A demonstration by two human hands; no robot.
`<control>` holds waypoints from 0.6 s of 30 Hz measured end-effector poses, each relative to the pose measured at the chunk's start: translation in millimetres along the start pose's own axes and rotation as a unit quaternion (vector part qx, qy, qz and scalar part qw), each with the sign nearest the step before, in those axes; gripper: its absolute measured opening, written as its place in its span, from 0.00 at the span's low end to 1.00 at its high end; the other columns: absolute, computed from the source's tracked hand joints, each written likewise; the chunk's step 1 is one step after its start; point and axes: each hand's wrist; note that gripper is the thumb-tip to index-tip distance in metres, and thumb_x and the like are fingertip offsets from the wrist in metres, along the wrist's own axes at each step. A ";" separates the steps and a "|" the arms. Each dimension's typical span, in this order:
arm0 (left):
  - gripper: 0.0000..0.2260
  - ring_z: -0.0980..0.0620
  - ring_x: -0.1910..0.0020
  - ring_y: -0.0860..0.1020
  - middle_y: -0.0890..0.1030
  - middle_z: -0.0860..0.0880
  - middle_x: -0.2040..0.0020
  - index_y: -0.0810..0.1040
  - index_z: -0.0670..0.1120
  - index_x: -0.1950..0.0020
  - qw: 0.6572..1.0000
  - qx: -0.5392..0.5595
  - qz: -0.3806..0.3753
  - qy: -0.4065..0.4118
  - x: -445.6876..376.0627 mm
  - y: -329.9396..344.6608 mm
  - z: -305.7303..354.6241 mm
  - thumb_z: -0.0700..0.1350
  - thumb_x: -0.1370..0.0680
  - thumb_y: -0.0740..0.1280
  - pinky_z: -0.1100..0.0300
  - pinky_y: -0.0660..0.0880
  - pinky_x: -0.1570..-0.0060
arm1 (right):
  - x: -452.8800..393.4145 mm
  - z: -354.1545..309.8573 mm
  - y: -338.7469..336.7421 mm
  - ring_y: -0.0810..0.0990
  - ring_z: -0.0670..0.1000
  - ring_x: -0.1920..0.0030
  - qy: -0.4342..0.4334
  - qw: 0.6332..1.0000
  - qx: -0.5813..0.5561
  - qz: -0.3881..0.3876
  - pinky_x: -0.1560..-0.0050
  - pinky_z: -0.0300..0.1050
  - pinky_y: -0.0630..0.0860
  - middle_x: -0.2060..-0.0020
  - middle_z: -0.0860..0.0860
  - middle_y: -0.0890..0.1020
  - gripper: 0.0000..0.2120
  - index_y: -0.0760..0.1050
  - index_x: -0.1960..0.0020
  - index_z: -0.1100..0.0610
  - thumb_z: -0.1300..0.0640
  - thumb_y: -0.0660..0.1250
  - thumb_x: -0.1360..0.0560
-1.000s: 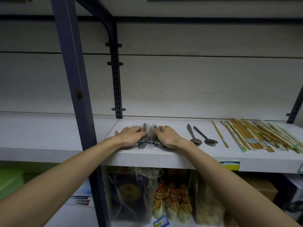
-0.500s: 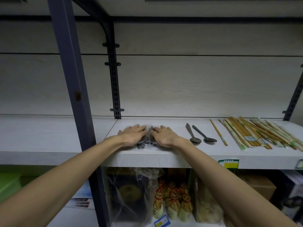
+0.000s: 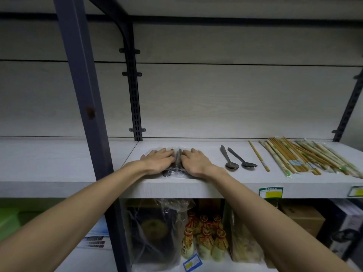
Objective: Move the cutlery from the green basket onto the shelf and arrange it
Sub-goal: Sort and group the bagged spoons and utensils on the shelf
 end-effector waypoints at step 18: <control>0.37 0.48 0.18 0.47 0.48 0.51 0.16 0.53 0.56 0.17 0.999 0.001 0.046 0.022 12.7 -38.6 22.4 0.73 0.22 0.43 0.42 0.45 0.20 | 54.8 -9.8 -64.8 0.60 0.55 0.22 -0.015 0.987 -0.154 0.033 0.24 0.46 0.56 0.21 0.55 0.61 0.26 0.59 0.21 0.61 0.50 0.52 0.14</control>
Point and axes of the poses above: each hand's wrist, its own x-axis away from the middle knuckle, its own y-axis out of the palm, z = x × y
